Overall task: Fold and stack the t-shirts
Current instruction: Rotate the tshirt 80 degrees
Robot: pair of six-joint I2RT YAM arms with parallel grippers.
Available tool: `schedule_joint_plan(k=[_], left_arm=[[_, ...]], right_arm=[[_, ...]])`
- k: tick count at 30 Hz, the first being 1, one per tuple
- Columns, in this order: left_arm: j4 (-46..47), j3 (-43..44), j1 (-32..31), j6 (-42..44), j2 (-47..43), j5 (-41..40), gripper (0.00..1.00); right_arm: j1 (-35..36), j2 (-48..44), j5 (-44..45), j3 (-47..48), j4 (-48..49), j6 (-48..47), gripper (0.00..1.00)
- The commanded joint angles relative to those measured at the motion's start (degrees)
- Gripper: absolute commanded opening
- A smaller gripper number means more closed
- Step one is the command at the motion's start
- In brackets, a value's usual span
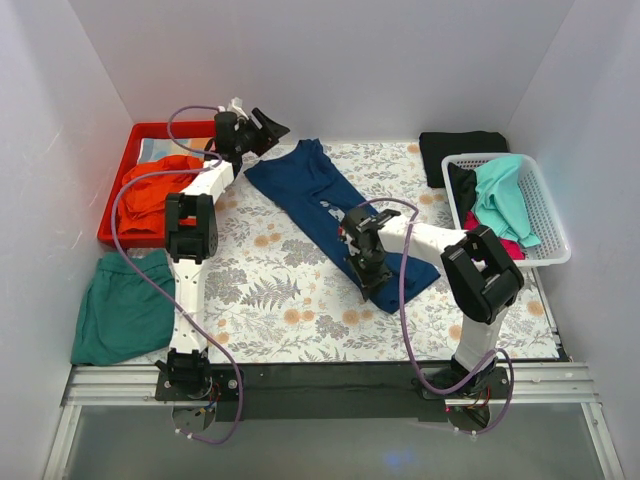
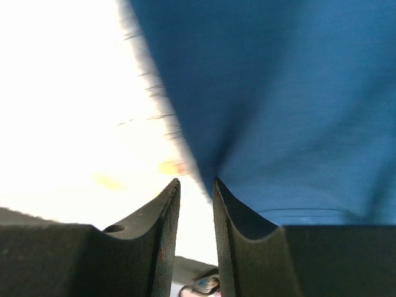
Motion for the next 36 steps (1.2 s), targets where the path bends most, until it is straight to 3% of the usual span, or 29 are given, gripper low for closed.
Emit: schedule_joint_plan(k=[1,9,14,20,25,36], left_arm=[[-5.39,2.53,0.57,3.60,-7.77,-3.04,0.64],[-7.68,1.40,0.66,4.04,-8.21,-1.47,0.64],[-9.87,-3.52,0.66,5.53,-11.72,0.55,0.64],[-16.11,-8.88,0.22,8.69,-17.42,-0.58,0.64],[-17.70,-17.66,-0.75,10.10,-23.23,-4.27,0.64],[-20.78,-25.50,-3.03,10.89,-30.79,-6.74,0.64]], right_arm=[[5.15,1.39,-7.92,5.67,-2.27,1.44,0.34],[17.28,10.01,-7.60,17.20,-2.45,6.97,0.34],[18.08,8.79,-0.92,18.44,-2.54,10.75,0.34],[16.85,0.18,13.49,11.07,-4.21,13.48,0.36],[13.61,-7.37,22.80,-4.02,0.51,13.22,0.38],[3.86,-13.01,19.84,-14.34,16.52,6.45,0.40]])
